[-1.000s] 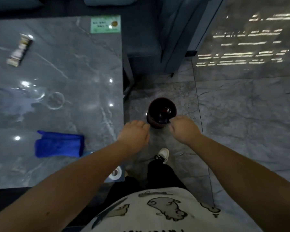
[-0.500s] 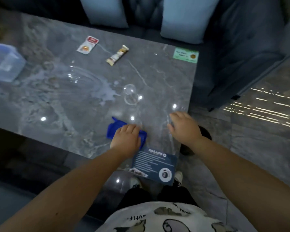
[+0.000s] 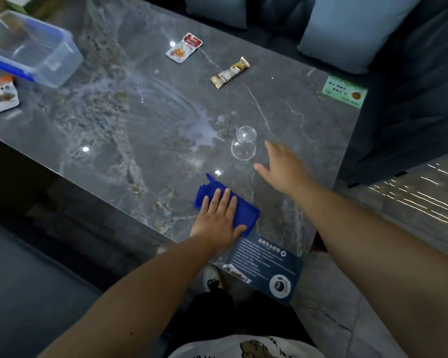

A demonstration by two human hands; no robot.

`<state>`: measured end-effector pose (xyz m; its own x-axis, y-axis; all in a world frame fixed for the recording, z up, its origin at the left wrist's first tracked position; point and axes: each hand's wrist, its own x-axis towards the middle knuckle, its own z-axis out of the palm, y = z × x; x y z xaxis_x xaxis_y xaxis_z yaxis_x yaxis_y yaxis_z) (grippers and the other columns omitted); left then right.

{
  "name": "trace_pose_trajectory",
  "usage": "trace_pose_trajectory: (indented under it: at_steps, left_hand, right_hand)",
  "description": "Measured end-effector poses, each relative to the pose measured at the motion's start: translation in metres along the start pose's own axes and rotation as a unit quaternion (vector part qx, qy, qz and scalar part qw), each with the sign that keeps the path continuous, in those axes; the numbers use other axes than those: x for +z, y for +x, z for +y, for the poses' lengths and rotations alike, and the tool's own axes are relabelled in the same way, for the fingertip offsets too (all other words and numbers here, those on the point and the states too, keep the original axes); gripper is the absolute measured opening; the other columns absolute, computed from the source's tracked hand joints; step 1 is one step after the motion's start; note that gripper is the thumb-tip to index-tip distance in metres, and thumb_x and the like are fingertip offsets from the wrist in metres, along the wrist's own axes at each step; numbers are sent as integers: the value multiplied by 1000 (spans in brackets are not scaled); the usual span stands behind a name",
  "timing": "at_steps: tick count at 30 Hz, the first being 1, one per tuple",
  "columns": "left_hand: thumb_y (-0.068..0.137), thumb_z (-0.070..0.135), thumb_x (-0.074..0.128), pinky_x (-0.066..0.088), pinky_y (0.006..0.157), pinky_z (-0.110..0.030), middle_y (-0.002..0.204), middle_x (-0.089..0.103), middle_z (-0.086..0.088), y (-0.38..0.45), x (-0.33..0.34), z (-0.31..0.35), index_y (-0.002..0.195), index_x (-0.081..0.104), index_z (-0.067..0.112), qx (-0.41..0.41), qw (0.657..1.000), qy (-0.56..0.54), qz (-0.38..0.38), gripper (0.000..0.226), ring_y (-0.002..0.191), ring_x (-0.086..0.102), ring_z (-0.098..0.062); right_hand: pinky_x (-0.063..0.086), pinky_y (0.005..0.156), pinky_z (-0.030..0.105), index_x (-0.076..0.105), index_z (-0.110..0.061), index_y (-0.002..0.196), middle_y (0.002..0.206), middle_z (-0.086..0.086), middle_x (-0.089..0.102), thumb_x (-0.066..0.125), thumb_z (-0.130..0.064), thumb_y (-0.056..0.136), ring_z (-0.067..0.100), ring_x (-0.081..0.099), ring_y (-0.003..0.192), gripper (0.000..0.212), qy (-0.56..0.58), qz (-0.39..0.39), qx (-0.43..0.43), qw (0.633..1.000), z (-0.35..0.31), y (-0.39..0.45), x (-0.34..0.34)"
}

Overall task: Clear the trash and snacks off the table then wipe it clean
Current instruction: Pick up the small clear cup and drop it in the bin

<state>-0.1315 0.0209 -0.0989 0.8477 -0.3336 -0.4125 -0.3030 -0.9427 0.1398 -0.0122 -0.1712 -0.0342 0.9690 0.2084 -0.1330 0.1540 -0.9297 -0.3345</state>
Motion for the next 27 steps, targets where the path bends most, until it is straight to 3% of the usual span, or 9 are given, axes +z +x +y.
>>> trace_pose_trajectory:
  at_steps: [4, 11, 21, 27]
  left_hand:
    - [89, 70, 4, -13, 114, -48, 159, -19, -8, 1, 2, -3, 150, -14, 16, 10, 1000, 19, 7, 84, 144, -22, -27]
    - [88, 70, 3, -18, 112, -47, 158, -20, -8, 2, 5, -2, 148, -16, 16, 6, 1000, 19, 14, 83, 143, -24, -27]
    - [89, 70, 2, -16, 113, -48, 158, -20, -8, 2, 5, -1, 148, -16, 15, 4, 1000, 23, 16, 83, 144, -24, -28]
    - [89, 70, 4, -15, 114, -48, 159, -18, -8, 1, 3, 0, 150, -15, 15, 5, 1000, 26, 11, 83, 144, -22, -28]
  right_hand:
    - [34, 108, 44, 22, -8, 146, 149, 17, 33, 58, -42, 88, 34, 34, 135, 76, 13, 5, -23, 1000, -14, 30, -9]
    - [42, 101, 52, 18, -20, 147, 154, 11, 22, 57, -43, 87, 35, 34, 135, 75, -22, -34, -58, 998, -29, 60, -13]
    - [46, 95, 45, 36, -24, 141, 144, 7, 41, 55, -39, 90, 31, 46, 124, 57, -44, -33, -95, 994, -25, 67, -11]
    - [48, 91, 43, 37, -24, 141, 138, 9, 46, 57, -37, 89, 31, 52, 116, 57, -26, -35, -89, 995, -21, 63, -12]
